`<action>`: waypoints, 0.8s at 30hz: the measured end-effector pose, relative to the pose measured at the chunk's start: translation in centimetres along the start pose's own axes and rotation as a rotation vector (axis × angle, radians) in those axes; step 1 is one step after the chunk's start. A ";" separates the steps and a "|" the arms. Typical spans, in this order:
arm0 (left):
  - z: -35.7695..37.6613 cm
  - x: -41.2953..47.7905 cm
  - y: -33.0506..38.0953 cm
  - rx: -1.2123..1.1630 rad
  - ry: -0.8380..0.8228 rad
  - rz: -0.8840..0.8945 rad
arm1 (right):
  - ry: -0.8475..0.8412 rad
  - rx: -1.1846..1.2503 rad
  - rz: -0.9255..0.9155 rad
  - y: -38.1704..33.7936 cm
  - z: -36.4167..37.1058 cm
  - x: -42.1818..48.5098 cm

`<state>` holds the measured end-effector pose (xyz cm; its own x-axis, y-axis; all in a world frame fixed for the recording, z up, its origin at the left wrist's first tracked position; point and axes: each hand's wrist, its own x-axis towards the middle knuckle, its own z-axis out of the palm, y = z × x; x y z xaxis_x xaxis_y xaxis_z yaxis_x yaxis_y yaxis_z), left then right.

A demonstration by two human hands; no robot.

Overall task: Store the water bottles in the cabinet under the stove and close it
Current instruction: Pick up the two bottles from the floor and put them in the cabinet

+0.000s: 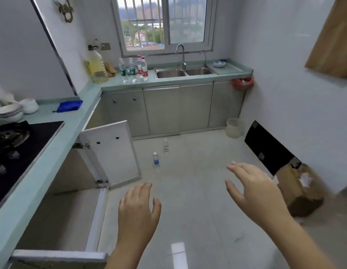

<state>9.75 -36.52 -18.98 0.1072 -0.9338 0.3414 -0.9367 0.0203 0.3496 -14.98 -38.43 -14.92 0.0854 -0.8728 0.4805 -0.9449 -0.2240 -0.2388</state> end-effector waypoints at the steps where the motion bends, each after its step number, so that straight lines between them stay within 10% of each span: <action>1: 1.5 1.6 0.6 -0.008 -0.016 0.001 | -0.007 0.009 0.020 1.6 1.1 1.5; 12: 13.0 19.9 7.5 -0.010 -0.007 -0.093 | -0.111 0.046 0.069 16.8 10.5 18.3; 24: 23.1 38.9 1.4 0.000 -0.034 -0.256 | -0.271 0.090 -0.002 17.9 26.0 39.0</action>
<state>4.94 -81.11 -25.39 0.3295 -0.9200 0.2122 -0.8805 -0.2182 0.4209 -20.38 -87.77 -22.40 0.1799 -0.9537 0.2409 -0.9138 -0.2527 -0.3179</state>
